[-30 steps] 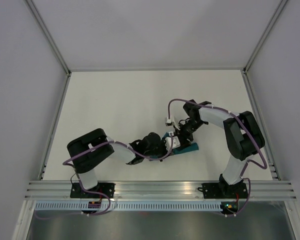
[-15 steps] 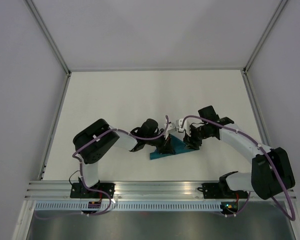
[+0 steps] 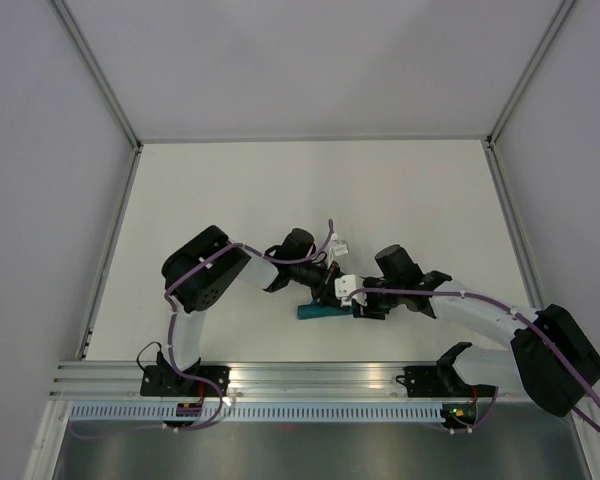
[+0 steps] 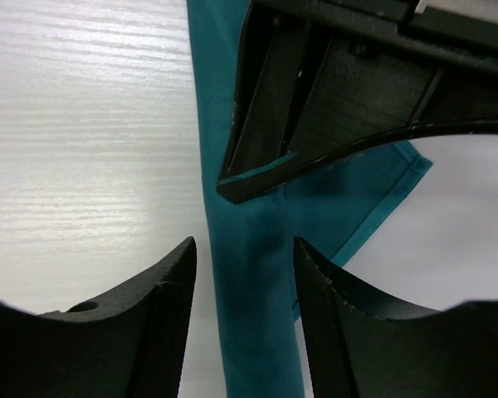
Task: Fold the napkin, place the utensils inside, and roll it up
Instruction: Roll the napkin with the utensil
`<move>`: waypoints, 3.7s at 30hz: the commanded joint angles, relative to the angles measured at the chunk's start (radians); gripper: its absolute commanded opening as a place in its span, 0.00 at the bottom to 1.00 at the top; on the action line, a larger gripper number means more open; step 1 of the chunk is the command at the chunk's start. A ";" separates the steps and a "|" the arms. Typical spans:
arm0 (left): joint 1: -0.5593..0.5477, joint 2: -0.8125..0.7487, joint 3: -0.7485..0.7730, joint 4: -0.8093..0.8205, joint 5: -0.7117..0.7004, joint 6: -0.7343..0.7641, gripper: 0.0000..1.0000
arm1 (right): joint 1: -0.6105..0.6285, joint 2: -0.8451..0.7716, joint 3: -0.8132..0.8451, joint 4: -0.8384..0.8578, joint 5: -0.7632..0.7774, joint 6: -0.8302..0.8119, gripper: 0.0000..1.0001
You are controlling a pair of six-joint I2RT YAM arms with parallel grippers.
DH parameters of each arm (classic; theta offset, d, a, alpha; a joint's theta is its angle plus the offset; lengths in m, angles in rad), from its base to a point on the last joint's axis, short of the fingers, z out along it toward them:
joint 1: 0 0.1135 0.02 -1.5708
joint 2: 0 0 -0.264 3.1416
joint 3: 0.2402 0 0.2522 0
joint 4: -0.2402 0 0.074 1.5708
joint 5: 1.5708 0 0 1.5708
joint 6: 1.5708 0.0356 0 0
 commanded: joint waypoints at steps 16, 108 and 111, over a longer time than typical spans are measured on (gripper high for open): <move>0.028 0.123 0.025 -0.195 0.020 -0.057 0.02 | 0.132 0.020 -0.035 0.110 0.093 0.033 0.54; -0.456 -0.206 -0.283 0.133 -1.061 0.700 0.07 | -0.190 0.829 0.662 -0.663 -0.243 -0.138 0.18; -0.433 -0.220 -0.274 0.084 -1.014 0.669 0.02 | -0.193 0.791 0.653 -0.652 -0.250 -0.137 0.32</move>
